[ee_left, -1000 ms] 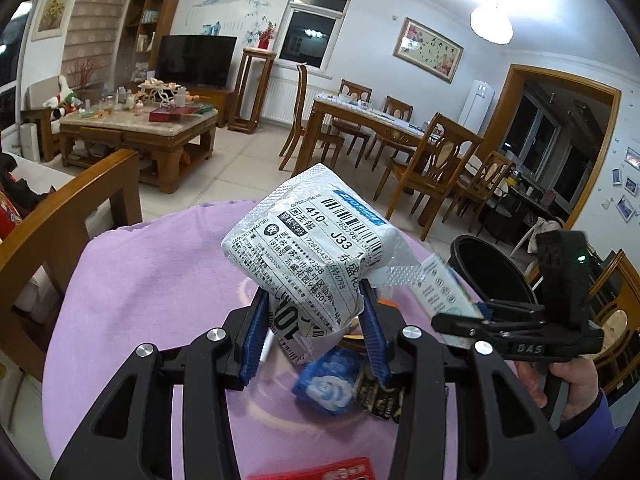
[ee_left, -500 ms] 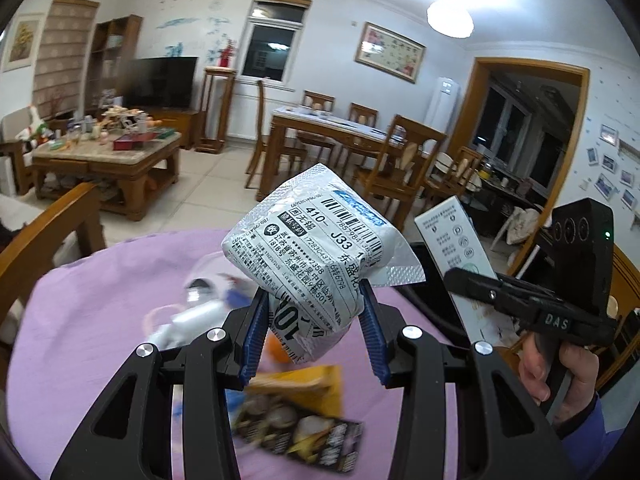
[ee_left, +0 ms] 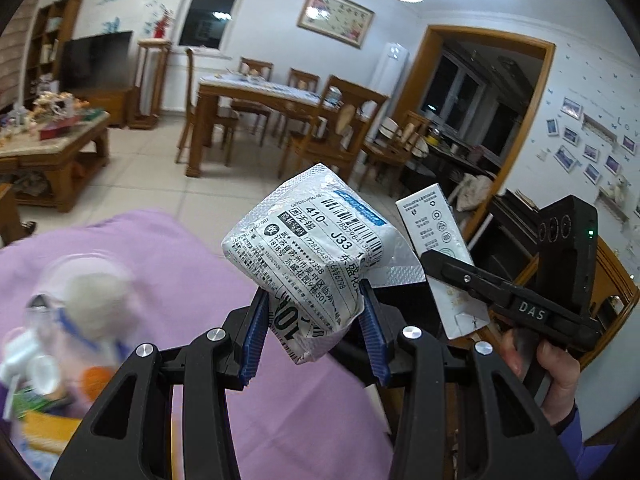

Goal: Collect trash
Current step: 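Carry the white sachet and juice carton to the bin and release both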

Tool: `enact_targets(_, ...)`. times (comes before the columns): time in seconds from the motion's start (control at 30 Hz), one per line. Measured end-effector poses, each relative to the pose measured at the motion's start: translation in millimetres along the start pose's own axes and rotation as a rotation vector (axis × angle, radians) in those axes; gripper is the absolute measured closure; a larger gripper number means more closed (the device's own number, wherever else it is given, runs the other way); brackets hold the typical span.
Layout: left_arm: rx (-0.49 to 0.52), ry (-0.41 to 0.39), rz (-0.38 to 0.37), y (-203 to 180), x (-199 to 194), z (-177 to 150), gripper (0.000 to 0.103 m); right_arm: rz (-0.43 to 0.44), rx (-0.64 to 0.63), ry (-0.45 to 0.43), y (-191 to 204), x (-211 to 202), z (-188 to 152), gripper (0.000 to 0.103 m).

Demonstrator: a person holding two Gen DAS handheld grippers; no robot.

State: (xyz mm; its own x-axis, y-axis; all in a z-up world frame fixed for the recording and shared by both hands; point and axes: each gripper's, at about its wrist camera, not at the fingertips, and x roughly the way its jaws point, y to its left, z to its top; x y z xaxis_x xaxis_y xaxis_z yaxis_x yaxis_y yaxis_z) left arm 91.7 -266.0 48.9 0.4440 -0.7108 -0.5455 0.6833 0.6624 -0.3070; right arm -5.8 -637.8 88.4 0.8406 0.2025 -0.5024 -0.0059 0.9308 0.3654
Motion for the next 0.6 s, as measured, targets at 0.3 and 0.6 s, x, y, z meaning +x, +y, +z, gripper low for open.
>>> enact_targets(0.3, 0.058, 0.127, -0.036, -39, 84, -4, 0.061, -0.093, 0.12, 0.014, -98, 1, -19, 0.052)
enact_targets(0.6, 0.087, 0.227, -0.025, -51, 127, -13, 0.06, -0.116, 0.147, 0.03, -126, 20, -29, 0.052)
